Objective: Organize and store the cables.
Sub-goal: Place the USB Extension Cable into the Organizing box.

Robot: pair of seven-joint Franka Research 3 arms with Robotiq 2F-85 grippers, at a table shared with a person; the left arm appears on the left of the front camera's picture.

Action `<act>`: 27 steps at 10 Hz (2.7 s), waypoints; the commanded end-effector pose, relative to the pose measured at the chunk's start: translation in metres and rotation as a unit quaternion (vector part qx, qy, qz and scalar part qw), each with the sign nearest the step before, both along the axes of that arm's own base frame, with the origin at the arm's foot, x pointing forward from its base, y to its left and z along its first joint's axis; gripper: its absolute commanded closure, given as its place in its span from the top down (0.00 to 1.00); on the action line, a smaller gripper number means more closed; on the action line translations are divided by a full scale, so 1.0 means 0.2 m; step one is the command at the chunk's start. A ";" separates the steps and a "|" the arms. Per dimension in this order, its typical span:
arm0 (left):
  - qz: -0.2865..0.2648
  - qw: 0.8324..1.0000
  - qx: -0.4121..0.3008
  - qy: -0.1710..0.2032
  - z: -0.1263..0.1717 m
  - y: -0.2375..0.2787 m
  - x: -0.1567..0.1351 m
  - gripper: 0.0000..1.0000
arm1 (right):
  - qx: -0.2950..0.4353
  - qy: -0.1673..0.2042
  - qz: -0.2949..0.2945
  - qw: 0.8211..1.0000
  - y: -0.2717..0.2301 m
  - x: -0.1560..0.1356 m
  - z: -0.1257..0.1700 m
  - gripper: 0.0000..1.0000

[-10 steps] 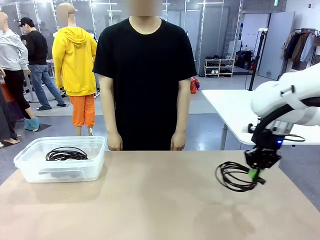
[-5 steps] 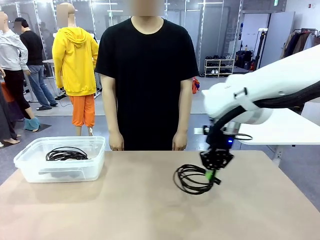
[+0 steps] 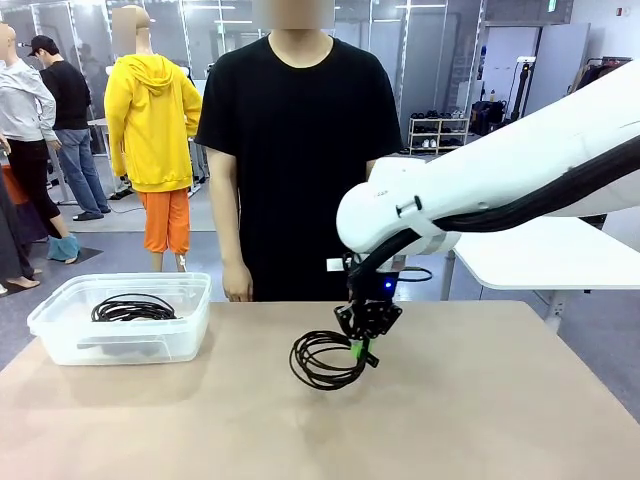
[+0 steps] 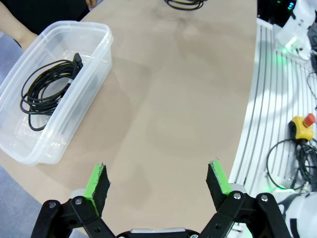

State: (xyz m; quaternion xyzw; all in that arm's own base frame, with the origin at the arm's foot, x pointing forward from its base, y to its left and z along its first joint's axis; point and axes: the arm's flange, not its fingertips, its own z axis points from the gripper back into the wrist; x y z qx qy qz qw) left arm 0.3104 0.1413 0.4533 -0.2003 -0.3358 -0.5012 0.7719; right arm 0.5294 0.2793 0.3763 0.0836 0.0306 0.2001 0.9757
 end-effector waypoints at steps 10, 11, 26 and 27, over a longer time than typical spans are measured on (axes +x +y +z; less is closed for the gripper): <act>0.000 1.000 0.004 -0.001 0.00 0.00 -0.01 1.00 | 0.004 0.005 0.007 1.000 0.20 0.02 -0.17 1.00; 0.000 1.000 0.004 -0.001 0.00 0.00 -0.01 1.00 | 0.003 0.007 0.004 1.000 0.18 0.02 -0.17 1.00; 0.050 0.990 0.102 0.083 0.45 -0.86 -0.05 1.00 | 0.176 -0.229 0.229 0.930 -1.66 -0.63 0.22 1.00; 0.064 0.986 0.121 0.097 0.42 -1.02 0.02 1.00 | 0.183 -0.252 0.253 0.916 -1.76 -0.71 0.22 1.00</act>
